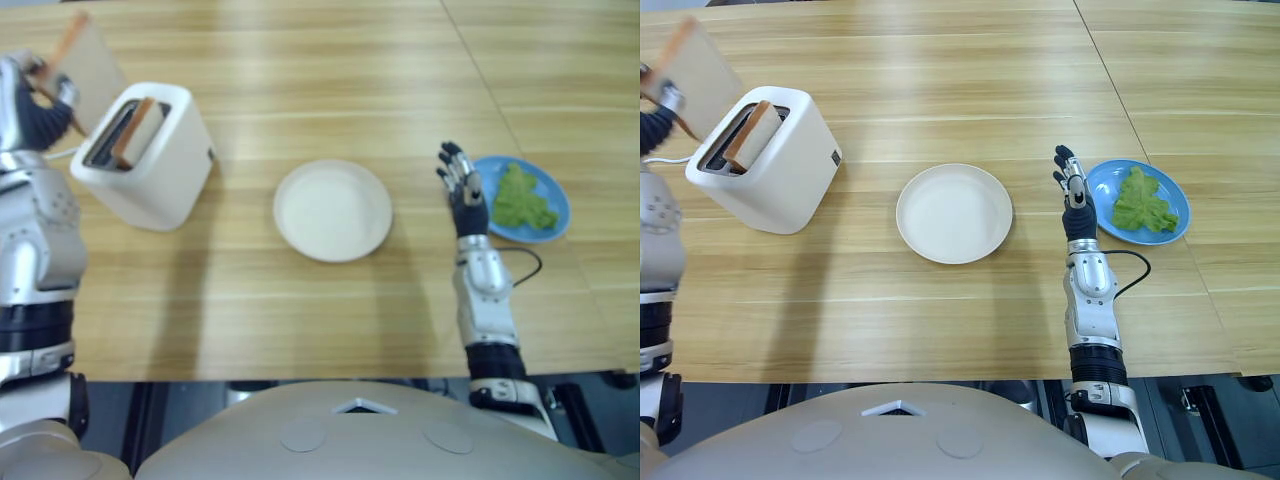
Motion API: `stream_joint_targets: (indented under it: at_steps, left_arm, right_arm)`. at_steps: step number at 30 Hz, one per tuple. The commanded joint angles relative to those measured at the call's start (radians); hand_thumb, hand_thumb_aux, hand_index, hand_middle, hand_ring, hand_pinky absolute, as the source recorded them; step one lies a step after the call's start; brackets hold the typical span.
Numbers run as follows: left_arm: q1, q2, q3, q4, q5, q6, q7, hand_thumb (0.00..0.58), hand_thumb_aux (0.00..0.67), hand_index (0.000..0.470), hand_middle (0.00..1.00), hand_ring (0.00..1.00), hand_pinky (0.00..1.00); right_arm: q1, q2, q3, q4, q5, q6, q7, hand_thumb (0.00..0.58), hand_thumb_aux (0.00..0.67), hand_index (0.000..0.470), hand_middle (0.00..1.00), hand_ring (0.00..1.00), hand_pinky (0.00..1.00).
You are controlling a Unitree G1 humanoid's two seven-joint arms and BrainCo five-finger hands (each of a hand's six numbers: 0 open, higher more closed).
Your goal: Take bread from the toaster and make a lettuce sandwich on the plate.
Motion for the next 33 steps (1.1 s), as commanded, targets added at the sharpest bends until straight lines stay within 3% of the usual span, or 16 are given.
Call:
stream_joint_targets:
  at_steps: [1,4,7,11,15,23,33]
  left_arm:
    - [-0.026,-0.060,0.116,-0.130,-0.150,-0.099,0.026,0.580,0.670,0.460,1.00,1.00,1.00]
    - [-0.053,-0.122,0.105,-0.198,-0.291,-0.149,-0.040,0.580,0.670,0.460,1.00,1.00,1.00]
    - [-0.073,-0.235,0.004,-0.220,-0.468,-0.150,-0.155,0.580,0.670,0.460,1.00,1.00,1.00]
    - [-0.073,-0.443,-0.168,-0.139,-0.687,-0.081,-0.303,0.580,0.670,0.460,1.00,1.00,1.00]
    - [-0.035,-0.566,-0.243,-0.018,-0.736,-0.045,-0.345,0.580,0.670,0.460,1.00,1.00,1.00]
    - [-0.024,-0.608,-0.376,0.257,-0.679,-0.032,-0.419,0.580,0.670,0.460,1.00,1.00,1.00]
    - [-0.081,-0.611,-0.500,0.590,-0.565,-0.158,-0.459,0.580,0.670,0.460,1.00,1.00,1.00]
  right_arm:
    - [0.006,0.003,0.010,0.008,-0.009,0.012,0.000,0.000,0.000,0.000,0.00,0.00,0.00]
    - [0.008,0.004,0.010,0.007,-0.009,0.012,-0.001,0.000,0.000,0.000,0.00,0.00,0.00]
    - [0.008,0.005,0.011,0.007,-0.009,0.013,-0.002,0.000,0.000,0.000,0.00,0.00,0.00]
    - [0.008,0.006,0.012,0.006,-0.008,0.016,-0.003,0.000,0.000,0.000,0.00,0.00,0.00]
    - [0.008,0.002,0.016,-0.001,-0.004,0.022,-0.003,0.000,0.000,0.000,0.00,0.00,0.00]
    - [0.020,-0.001,0.018,-0.005,-0.004,0.026,-0.008,0.000,0.000,0.000,0.00,0.00,0.00]
    - [0.021,0.001,0.021,-0.013,-0.006,0.033,-0.012,0.000,0.000,0.000,0.00,0.00,0.00]
